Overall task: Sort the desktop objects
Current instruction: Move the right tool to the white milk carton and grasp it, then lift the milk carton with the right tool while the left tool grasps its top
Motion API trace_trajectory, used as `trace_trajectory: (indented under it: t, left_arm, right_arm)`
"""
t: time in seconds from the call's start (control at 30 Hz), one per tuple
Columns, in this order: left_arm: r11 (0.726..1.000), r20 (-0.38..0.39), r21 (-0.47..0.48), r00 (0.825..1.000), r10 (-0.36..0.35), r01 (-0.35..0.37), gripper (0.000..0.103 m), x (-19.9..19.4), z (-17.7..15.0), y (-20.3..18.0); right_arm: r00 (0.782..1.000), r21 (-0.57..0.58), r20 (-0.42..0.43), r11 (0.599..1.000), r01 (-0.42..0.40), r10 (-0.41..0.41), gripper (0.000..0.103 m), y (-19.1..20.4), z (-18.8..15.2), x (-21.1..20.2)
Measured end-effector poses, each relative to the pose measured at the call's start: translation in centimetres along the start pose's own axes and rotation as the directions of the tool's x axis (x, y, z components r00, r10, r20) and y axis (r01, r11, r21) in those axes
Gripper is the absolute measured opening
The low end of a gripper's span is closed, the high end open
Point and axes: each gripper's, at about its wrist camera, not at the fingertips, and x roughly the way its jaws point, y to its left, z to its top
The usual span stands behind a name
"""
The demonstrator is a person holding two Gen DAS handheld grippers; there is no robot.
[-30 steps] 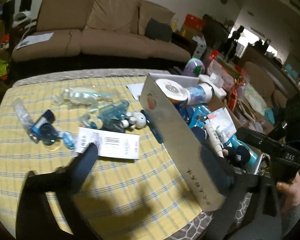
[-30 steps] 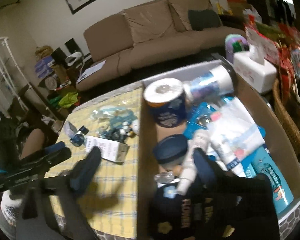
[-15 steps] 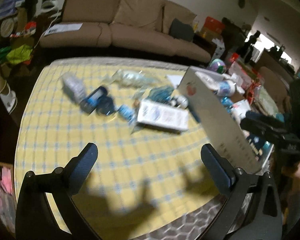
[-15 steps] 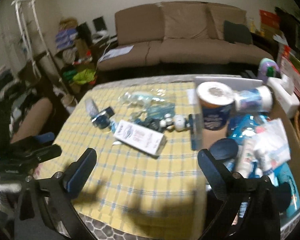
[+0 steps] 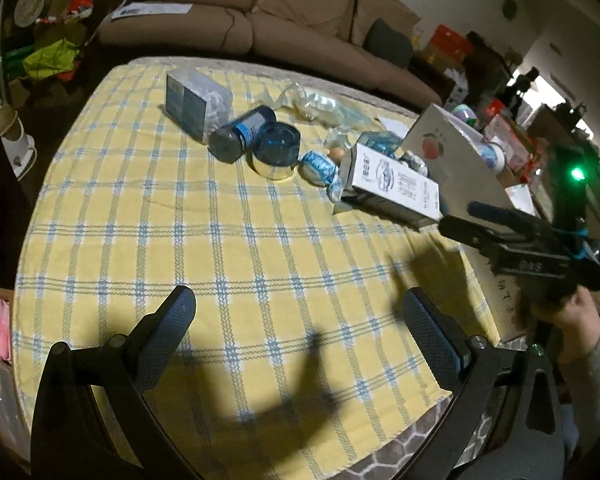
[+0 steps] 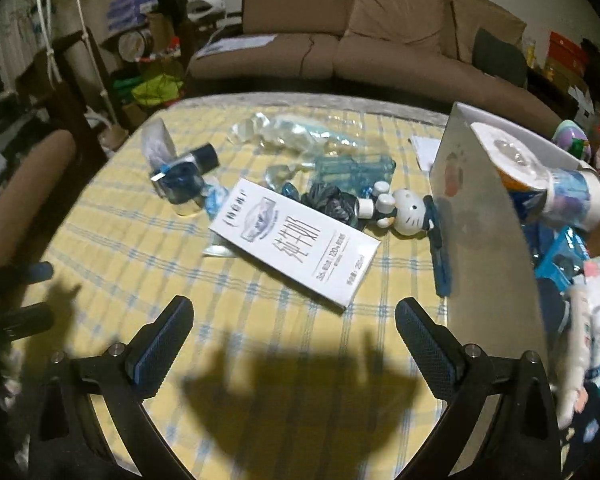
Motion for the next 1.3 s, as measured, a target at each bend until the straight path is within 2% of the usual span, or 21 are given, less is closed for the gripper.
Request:
trace_trajectory:
  t: [0.2, 0.5, 0.6, 0.67, 0.77, 0.83, 0.97, 1.03, 1.13, 1.3]
  left_arm:
    - [0.999, -0.018, -0.03, 0.999, -0.033, 0.032, 0.103, 1.3, 0.0, 1.3]
    - [0.99, 0.018, -0.074, 0.993, -0.115, 0.116, 0.103, 1.1, 1.2, 0.5]
    - [0.991, 0.007, -0.064, 0.993, -0.114, 0.114, 0.103, 1.3, 1.1, 0.0]
    - [0.992, 0.003, -0.062, 0.994, -0.111, 0.111, 0.103, 1.4, 1.0, -0.1]
    - [0.99, -0.01, -0.084, 0.993, -0.116, 0.115, 0.103, 1.9, 1.0, 0.2]
    - [0.988, -0.013, -0.094, 0.992, -0.122, 0.12, 0.103, 1.9, 0.9, 0.3]
    - [0.987, -0.01, -0.099, 0.991, -0.131, 0.129, 0.103, 1.8, 0.9, 0.2]
    - [0.985, -0.009, -0.099, 0.99, -0.14, 0.139, 0.103, 1.7, 0.9, 0.1]
    - [0.983, -0.012, -0.101, 0.988, -0.152, 0.15, 0.103, 1.6, 0.8, -0.1]
    - [0.976, -0.014, -0.116, 0.983, -0.186, 0.183, 0.103, 1.3, 0.5, -0.4]
  right_arm:
    - [0.999, -0.046, -0.028, 0.998, 0.033, -0.034, 0.103, -0.8, 1.2, 2.9]
    - [0.994, -0.162, -0.063, 0.983, 0.082, -0.093, 0.103, -0.5, 3.0, 5.5]
    - [0.989, -0.263, -0.092, 0.961, 0.092, -0.12, 0.103, 0.6, 3.1, 6.6]
    - [0.979, -0.356, -0.105, 0.926, 0.126, -0.174, 0.102, 1.7, 2.9, 7.5]
    - [0.963, -0.43, -0.133, 0.889, 0.158, -0.235, 0.098, 2.2, 2.6, 8.7]
    - [0.96, -0.414, -0.136, 0.894, 0.171, -0.246, 0.086, 1.8, 2.6, 8.6]
    - [0.966, -0.37, -0.155, 0.919, 0.14, -0.209, 0.076, 0.8, 2.4, 7.5]
    - [0.968, -0.349, -0.169, 0.93, 0.116, -0.184, 0.068, 0.7, 2.0, 6.6]
    - [0.975, -0.241, -0.213, 0.97, 0.017, -0.07, 0.059, 0.0, 1.4, 5.1]
    - [0.968, -0.044, -0.231, 0.993, -0.113, 0.1, 0.057, 0.2, -1.1, 2.8]
